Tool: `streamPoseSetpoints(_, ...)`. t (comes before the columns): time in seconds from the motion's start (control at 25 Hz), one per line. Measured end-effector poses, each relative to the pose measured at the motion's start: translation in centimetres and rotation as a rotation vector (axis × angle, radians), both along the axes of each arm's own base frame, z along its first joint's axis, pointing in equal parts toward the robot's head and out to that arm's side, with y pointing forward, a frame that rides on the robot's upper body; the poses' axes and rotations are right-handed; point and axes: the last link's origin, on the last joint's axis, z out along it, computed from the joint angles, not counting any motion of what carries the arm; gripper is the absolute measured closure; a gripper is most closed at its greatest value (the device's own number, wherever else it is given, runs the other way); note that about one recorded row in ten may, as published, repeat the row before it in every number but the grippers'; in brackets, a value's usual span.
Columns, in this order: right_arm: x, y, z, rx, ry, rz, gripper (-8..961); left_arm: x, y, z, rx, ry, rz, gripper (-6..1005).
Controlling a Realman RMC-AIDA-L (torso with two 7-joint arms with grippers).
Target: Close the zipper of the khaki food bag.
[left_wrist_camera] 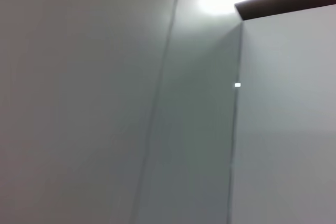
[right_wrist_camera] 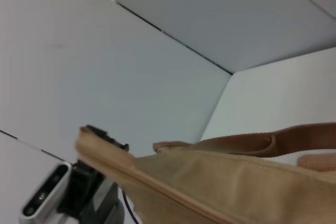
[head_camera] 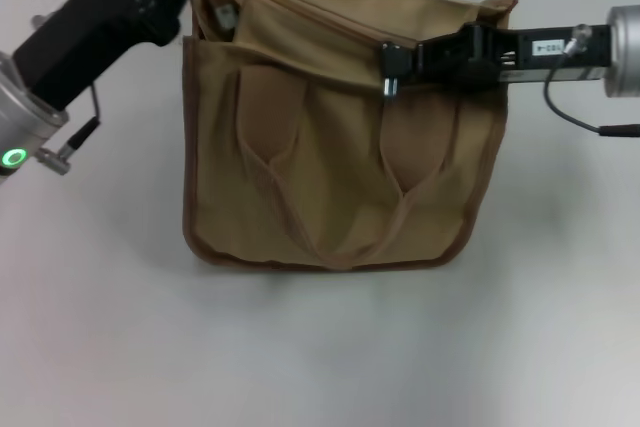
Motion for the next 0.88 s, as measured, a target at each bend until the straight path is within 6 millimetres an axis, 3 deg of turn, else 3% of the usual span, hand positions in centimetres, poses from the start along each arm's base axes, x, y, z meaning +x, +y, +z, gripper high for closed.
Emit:
streamPoseSetpoints(0.2, 1.6, -0.5, 1.2, 0.036, 0.032, -0.029, 955, -1.6, 0.1, 0.8, 0.047, -0.002, 0.084, 950)
streamPoseSetpoints(0.56, 5.3, -2.1, 3.8, 0.150, 0.083, -0.067, 954, -2.1, 0.5, 0.7, 0.051, 0.019, 0.125, 947)
streamPoseSetpoints(0.68, 7.6, -3.4, 5.8, 0.302, 0.152, -0.089, 955, -1.9, 0.6, 0.6, 0.049, 0.020, 0.123, 946)
streamPoseSetpoints(0.88, 9.7, -5.0, 7.2, 0.512, 0.210, -0.079, 941, -2.1, 0.6, 0.6, 0.051, 0.020, 0.129, 944)
